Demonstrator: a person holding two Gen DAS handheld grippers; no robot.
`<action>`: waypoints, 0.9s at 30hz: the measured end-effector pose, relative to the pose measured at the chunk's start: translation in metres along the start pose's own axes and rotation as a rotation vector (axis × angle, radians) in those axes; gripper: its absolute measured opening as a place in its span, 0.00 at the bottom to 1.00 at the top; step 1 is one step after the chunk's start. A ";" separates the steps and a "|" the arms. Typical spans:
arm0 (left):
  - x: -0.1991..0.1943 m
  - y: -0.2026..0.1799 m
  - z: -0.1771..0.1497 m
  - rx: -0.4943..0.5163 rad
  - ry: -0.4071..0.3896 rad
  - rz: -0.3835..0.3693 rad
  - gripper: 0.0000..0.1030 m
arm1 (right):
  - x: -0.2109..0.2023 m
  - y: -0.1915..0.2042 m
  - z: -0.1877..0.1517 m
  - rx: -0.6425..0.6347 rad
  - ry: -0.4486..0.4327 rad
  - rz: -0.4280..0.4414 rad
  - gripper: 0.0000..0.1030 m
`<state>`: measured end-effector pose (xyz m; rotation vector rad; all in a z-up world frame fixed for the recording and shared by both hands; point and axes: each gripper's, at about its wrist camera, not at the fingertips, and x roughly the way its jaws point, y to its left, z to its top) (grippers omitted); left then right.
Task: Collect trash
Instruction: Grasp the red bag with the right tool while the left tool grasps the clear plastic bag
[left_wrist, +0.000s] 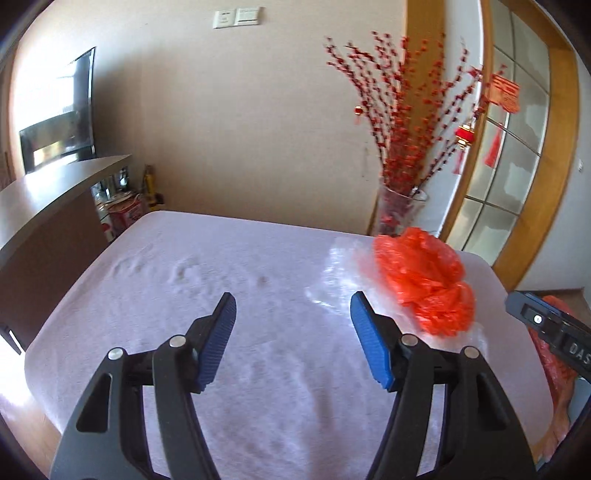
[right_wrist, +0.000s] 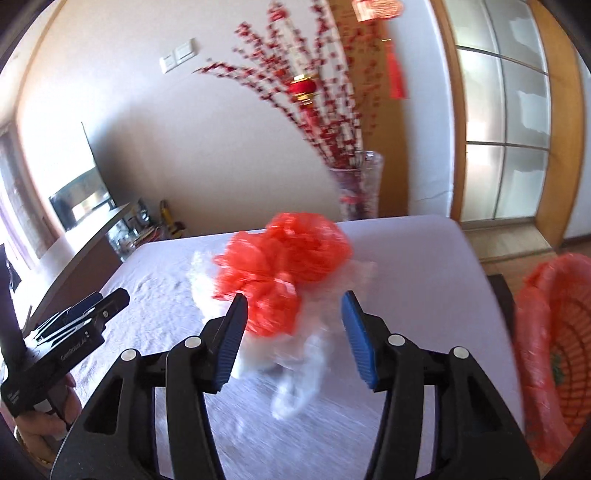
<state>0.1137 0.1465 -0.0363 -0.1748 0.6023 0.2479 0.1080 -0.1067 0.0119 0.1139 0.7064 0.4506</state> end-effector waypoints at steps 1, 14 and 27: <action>0.000 0.005 -0.001 -0.008 0.003 0.004 0.62 | 0.008 0.006 0.003 -0.009 0.012 0.009 0.52; 0.010 0.030 -0.010 -0.075 0.046 -0.006 0.62 | 0.075 0.046 -0.001 -0.203 0.155 -0.118 0.45; 0.013 0.007 -0.011 -0.043 0.070 -0.068 0.62 | 0.033 0.019 0.006 -0.093 0.034 -0.101 0.09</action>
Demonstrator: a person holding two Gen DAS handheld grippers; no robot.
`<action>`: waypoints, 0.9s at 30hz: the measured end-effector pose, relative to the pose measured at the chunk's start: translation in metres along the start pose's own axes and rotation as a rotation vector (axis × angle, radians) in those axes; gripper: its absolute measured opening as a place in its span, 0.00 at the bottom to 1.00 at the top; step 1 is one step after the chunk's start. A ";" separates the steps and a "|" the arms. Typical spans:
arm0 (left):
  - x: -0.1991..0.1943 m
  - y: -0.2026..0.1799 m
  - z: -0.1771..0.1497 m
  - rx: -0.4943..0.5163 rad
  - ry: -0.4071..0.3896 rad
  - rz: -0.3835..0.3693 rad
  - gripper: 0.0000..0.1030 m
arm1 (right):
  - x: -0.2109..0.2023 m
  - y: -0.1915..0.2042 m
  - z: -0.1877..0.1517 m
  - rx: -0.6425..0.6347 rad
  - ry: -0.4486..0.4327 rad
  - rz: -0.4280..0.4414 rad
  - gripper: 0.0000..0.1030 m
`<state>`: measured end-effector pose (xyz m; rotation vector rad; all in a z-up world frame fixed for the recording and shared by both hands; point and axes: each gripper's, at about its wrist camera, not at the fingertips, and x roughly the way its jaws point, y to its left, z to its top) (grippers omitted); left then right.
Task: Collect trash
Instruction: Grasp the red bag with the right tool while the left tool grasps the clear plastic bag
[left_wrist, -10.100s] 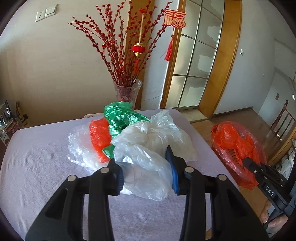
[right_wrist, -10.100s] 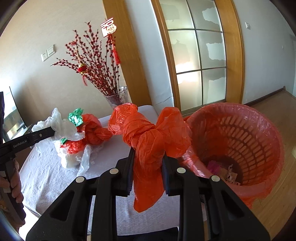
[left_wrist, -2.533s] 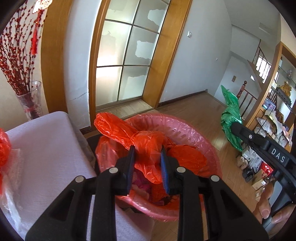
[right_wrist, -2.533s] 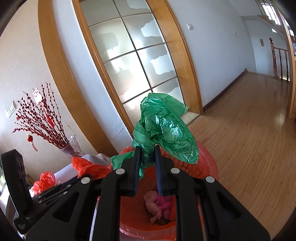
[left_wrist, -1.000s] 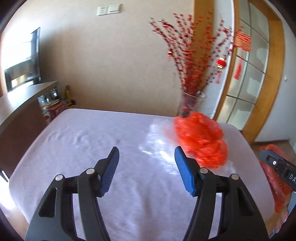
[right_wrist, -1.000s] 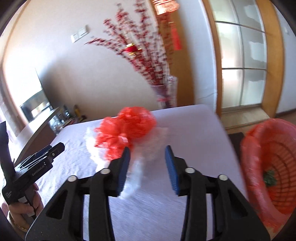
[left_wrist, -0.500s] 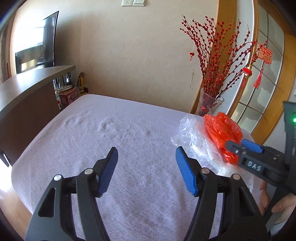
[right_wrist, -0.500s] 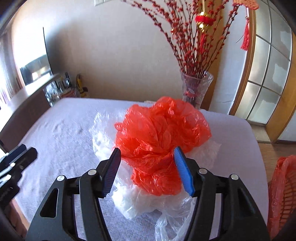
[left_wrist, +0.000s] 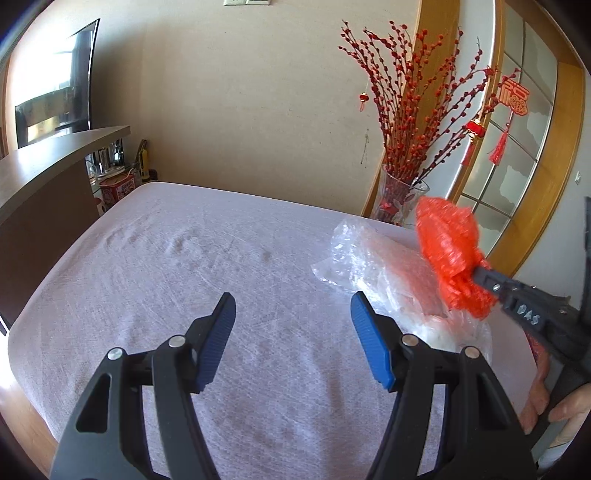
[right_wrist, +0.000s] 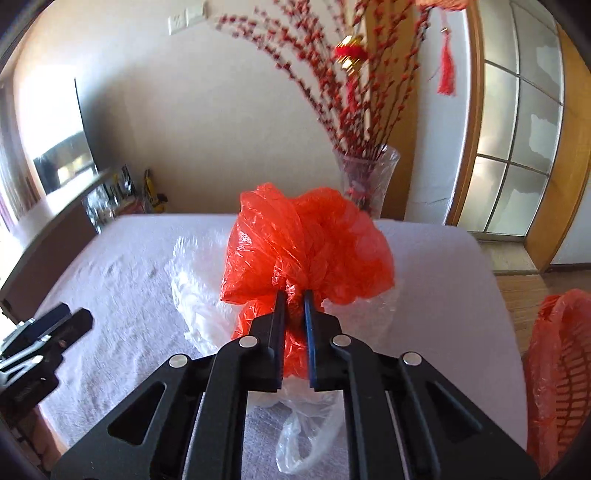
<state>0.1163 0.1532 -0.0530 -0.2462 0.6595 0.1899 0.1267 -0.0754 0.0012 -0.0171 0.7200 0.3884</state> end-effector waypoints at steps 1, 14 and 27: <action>0.000 -0.002 0.000 0.004 0.002 -0.007 0.62 | -0.005 -0.005 0.001 0.009 -0.016 -0.004 0.09; 0.017 -0.078 -0.007 0.152 0.067 -0.135 0.62 | -0.062 -0.077 -0.015 0.174 -0.128 -0.110 0.09; 0.066 -0.127 -0.027 0.261 0.244 -0.210 0.38 | -0.064 -0.102 -0.036 0.233 -0.088 -0.113 0.09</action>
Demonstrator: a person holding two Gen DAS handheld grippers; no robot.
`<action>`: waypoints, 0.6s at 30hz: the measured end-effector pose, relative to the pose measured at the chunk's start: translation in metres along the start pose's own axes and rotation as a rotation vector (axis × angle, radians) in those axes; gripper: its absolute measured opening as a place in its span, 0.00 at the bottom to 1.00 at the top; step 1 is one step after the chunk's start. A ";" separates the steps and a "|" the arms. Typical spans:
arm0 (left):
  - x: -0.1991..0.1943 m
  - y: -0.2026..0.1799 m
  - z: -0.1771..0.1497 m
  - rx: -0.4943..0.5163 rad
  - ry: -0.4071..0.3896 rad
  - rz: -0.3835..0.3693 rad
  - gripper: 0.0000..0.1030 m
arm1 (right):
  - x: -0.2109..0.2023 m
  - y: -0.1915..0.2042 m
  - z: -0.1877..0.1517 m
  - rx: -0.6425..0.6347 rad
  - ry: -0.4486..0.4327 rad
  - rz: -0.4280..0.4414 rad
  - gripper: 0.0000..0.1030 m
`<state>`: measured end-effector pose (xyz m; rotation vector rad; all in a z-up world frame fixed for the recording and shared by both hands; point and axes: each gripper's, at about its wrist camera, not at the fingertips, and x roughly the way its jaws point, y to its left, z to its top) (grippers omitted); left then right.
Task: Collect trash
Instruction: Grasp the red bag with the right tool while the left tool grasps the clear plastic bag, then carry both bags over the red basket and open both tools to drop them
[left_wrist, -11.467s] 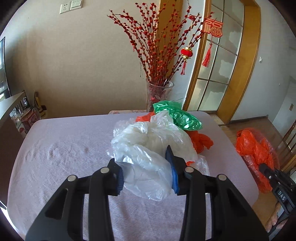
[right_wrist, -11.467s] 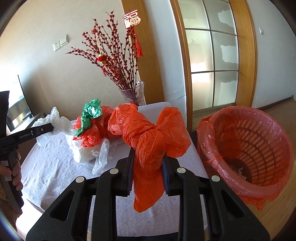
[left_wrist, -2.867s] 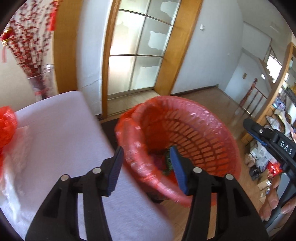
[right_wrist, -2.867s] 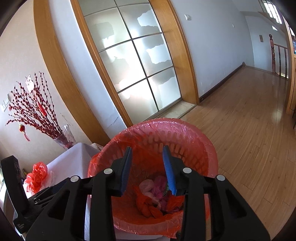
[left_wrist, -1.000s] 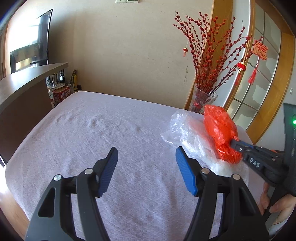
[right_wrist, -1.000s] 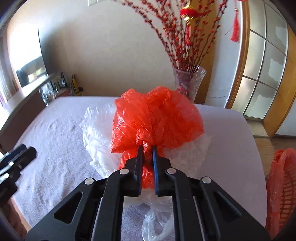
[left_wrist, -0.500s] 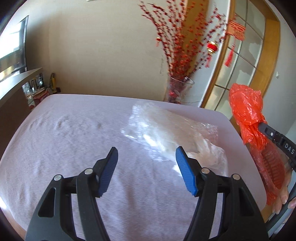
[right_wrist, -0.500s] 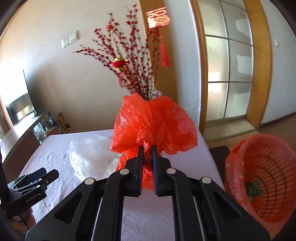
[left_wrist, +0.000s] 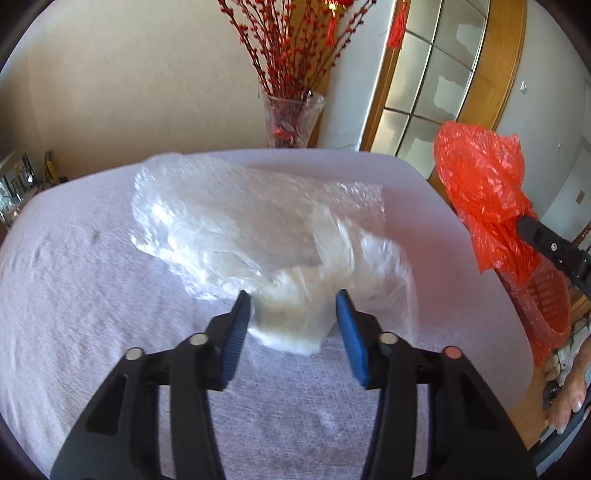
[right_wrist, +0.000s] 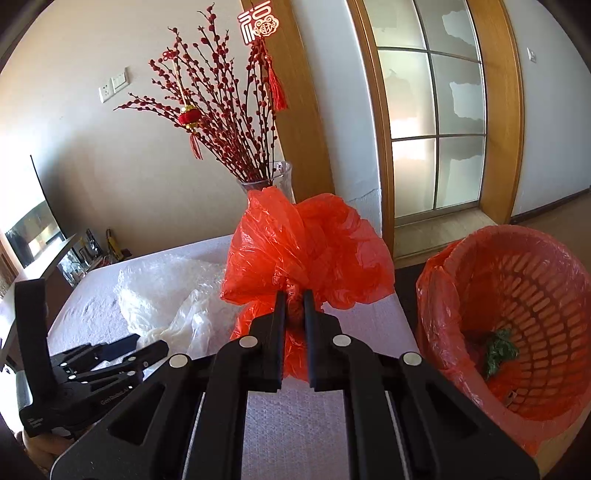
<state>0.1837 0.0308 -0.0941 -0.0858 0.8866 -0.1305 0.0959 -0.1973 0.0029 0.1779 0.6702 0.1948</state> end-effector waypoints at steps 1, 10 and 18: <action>0.003 -0.002 -0.002 0.004 0.010 -0.009 0.35 | -0.003 -0.004 -0.003 0.002 0.000 0.001 0.09; -0.008 -0.025 -0.015 0.053 -0.034 -0.049 0.23 | -0.010 -0.015 -0.007 0.023 -0.007 -0.012 0.09; -0.027 -0.067 -0.017 0.122 -0.066 -0.107 0.23 | -0.036 -0.045 -0.004 0.083 -0.052 -0.078 0.09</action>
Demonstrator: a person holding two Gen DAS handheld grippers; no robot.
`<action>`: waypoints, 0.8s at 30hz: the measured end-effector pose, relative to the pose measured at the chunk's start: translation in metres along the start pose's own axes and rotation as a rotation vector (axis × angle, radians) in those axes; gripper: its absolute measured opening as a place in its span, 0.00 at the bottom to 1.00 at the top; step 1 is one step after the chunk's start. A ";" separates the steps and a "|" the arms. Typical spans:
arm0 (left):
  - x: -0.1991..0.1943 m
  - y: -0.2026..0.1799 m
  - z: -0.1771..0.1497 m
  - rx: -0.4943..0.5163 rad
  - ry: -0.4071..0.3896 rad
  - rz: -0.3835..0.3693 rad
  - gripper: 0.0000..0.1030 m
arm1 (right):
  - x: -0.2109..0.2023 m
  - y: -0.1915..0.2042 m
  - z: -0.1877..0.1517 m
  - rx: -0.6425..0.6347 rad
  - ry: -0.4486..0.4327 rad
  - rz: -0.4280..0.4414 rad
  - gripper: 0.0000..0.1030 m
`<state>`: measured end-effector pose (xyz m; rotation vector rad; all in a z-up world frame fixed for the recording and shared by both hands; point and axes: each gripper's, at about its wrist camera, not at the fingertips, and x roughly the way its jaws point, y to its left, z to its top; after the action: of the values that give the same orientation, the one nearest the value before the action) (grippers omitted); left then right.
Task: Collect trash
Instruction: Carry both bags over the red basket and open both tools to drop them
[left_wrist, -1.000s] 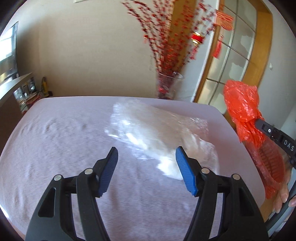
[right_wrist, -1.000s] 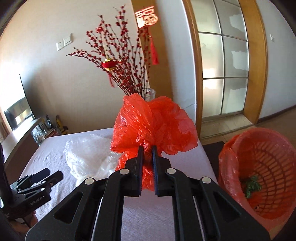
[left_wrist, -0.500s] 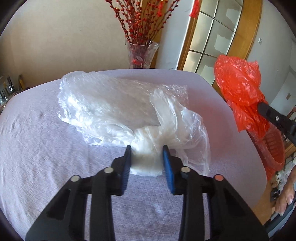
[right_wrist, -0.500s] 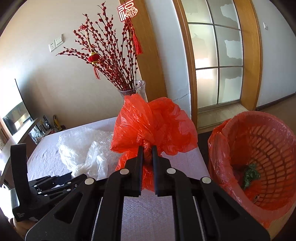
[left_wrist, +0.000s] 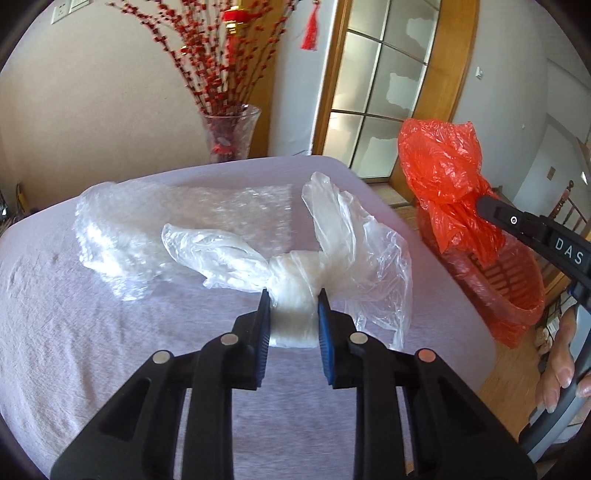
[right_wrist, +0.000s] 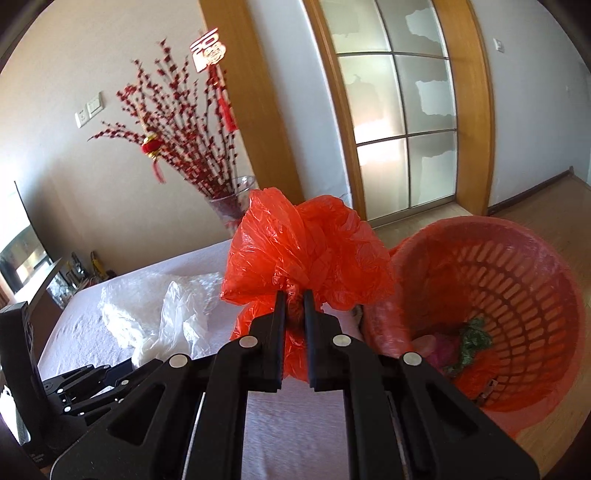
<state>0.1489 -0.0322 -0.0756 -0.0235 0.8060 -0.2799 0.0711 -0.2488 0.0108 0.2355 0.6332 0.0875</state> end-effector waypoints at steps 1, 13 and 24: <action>0.002 -0.007 0.002 0.007 0.000 -0.008 0.23 | -0.005 -0.006 0.001 0.007 -0.010 -0.014 0.09; 0.011 -0.067 0.011 0.071 0.001 -0.109 0.23 | -0.045 -0.056 0.004 0.077 -0.074 -0.117 0.09; 0.018 -0.109 0.031 0.113 -0.019 -0.199 0.23 | -0.066 -0.091 0.000 0.149 -0.111 -0.159 0.09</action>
<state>0.1573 -0.1448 -0.0531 0.0001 0.7690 -0.5119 0.0192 -0.3473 0.0269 0.3310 0.5465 -0.1259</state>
